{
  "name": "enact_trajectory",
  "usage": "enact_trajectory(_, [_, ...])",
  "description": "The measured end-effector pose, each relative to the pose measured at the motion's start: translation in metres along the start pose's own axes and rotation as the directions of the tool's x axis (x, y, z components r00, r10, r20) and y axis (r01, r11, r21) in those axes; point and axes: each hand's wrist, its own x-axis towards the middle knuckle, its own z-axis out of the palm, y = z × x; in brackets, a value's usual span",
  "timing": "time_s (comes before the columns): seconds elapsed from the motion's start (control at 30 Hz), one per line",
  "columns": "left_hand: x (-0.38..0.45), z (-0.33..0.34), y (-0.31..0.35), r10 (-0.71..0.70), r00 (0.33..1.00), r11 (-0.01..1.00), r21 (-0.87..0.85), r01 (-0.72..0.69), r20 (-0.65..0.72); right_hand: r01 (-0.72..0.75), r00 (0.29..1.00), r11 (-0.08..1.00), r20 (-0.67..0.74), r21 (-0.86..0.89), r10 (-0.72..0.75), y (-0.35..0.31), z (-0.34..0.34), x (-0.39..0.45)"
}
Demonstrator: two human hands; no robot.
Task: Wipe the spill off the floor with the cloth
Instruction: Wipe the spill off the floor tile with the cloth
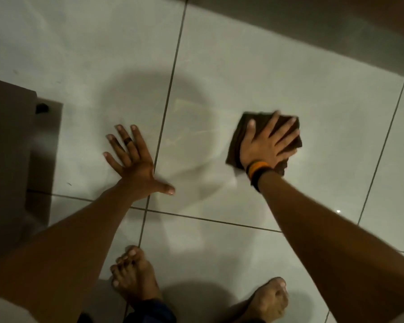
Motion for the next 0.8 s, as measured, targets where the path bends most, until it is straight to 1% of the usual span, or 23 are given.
enact_trajectory(0.03, [0.001, 0.002, -0.001, -0.008, 1.000, 1.000, 0.000, 0.008, -0.003, -0.053, 0.999, 0.997, -0.011, 0.060, 0.053, -0.026, -0.005, 0.021])
enact_trajectory(0.07, [0.002, 0.003, -0.002, -0.012, 1.000, 1.000, 0.002, 0.012, -0.006, -0.073, 0.997, 0.993, -0.011, 0.096, 0.074, -0.051, -0.008, 0.041])
enact_trajectory(0.1, [0.003, 0.003, -0.002, -0.014, 1.000, 1.000, 0.005, 0.014, -0.013, -0.051, 0.999, 0.995, -0.009, 0.087, 0.051, -0.074, -0.009, 0.054])
enact_trajectory(0.13, [0.004, 0.003, -0.003, -0.014, 1.000, 1.000, 0.008, 0.015, -0.021, 0.025, 1.000, 0.999, -0.010, 0.037, -0.025, -0.092, -0.007, 0.059])
enact_trajectory(0.17, [0.005, 0.004, -0.002, -0.014, 1.000, 1.000, 0.009, 0.014, -0.026, 0.152, 0.988, 0.987, -0.009, -0.045, -0.153, -0.102, -0.004, 0.054])
enact_trajectory(0.2, [0.005, 0.004, -0.001, -0.016, 0.999, 1.000, 0.013, 0.016, -0.028, 0.317, 0.948, 0.940, 0.021, -0.127, -0.317, -0.105, -0.001, 0.042])
enact_trajectory(0.23, [0.005, 0.004, 0.000, -0.026, 0.999, 1.000, 0.017, 0.026, -0.034, 0.494, 0.869, 0.852, 0.085, -0.172, -0.487, -0.100, 0.004, 0.023])
enact_trajectory(0.27, [0.003, 0.004, 0.000, -0.039, 0.998, 0.999, 0.018, 0.039, -0.040, 0.639, 0.769, 0.749, 0.152, -0.174, -0.621, -0.086, 0.009, 0.000])
enact_trajectory(0.3, [0.002, 0.004, 0.000, -0.044, 0.998, 0.999, 0.016, 0.045, -0.037, 0.728, 0.685, 0.666, 0.211, -0.160, -0.698, -0.065, 0.013, -0.023])
enact_trajectory(0.33, [0.002, 0.003, 0.000, -0.040, 0.999, 0.999, 0.012, 0.040, -0.025, 0.767, 0.639, 0.625, 0.262, -0.145, -0.724, -0.038, 0.014, -0.047])
enact_trajectory(0.37, [0.002, 0.003, -0.002, -0.026, 1.000, 1.000, 0.009, 0.026, -0.015, 0.768, 0.635, 0.624, 0.301, -0.144, -0.712, -0.009, 0.015, -0.067])
enact_trajectory(0.4, [0.001, 0.003, -0.005, -0.011, 1.000, 1.000, 0.015, 0.011, -0.011, 0.738, 0.667, 0.657, 0.316, -0.155, -0.675, 0.019, 0.014, -0.082])
enact_trajectory(0.43, [0.001, 0.004, -0.007, -0.002, 1.000, 1.000, 0.023, 0.003, -0.011, 0.681, 0.723, 0.712, 0.309, -0.170, -0.618, 0.042, 0.013, -0.092])
enact_trajectory(0.5, [0.002, 0.006, -0.009, -0.001, 1.000, 1.000, 0.017, 0.001, -0.014, 0.486, 0.860, 0.860, 0.259, -0.152, -0.440, 0.074, 0.010, -0.104])
enact_trajectory(0.53, [0.002, 0.007, -0.009, 0.004, 1.000, 1.000, 0.015, -0.003, -0.023, 0.372, 0.912, 0.922, 0.229, -0.106, -0.342, 0.081, 0.008, -0.107])
enact_trajectory(0.6, [0.002, 0.011, -0.009, 0.009, 0.999, 1.000, 0.030, -0.008, -0.049, 0.181, 0.967, 0.983, 0.178, 0.032, -0.184, 0.084, 0.006, -0.118])
enact_trajectory(0.67, [0.002, 0.012, -0.009, -0.004, 0.998, 0.999, 0.052, 0.007, -0.066, 0.025, 0.990, 0.984, 0.135, 0.178, -0.049, 0.079, 0.006, -0.133])
enact_trajectory(0.7, [0.000, 0.013, -0.009, -0.018, 0.997, 0.998, 0.059, 0.022, -0.073, -0.061, 0.991, 0.963, 0.129, 0.263, 0.028, 0.073, 0.004, -0.140])
enact_trajectory(0.73, [-0.003, 0.014, -0.010, -0.031, 0.995, 0.997, 0.062, 0.037, -0.095, -0.164, 0.983, 0.918, 0.135, 0.362, 0.123, 0.066, 0.002, -0.146])
enact_trajectory(0.77, [-0.008, 0.015, -0.007, -0.024, 0.990, 0.998, 0.055, 0.032, -0.137, -0.286, 0.958, 0.839, 0.155, 0.463, 0.241, 0.059, -0.001, -0.147])
enact_trajectory(0.8, [-0.022, 0.020, -0.002, 0.023, 0.983, 0.998, 0.054, -0.013, -0.182, -0.423, 0.904, 0.731, 0.200, 0.535, 0.377, 0.056, -0.009, -0.149])
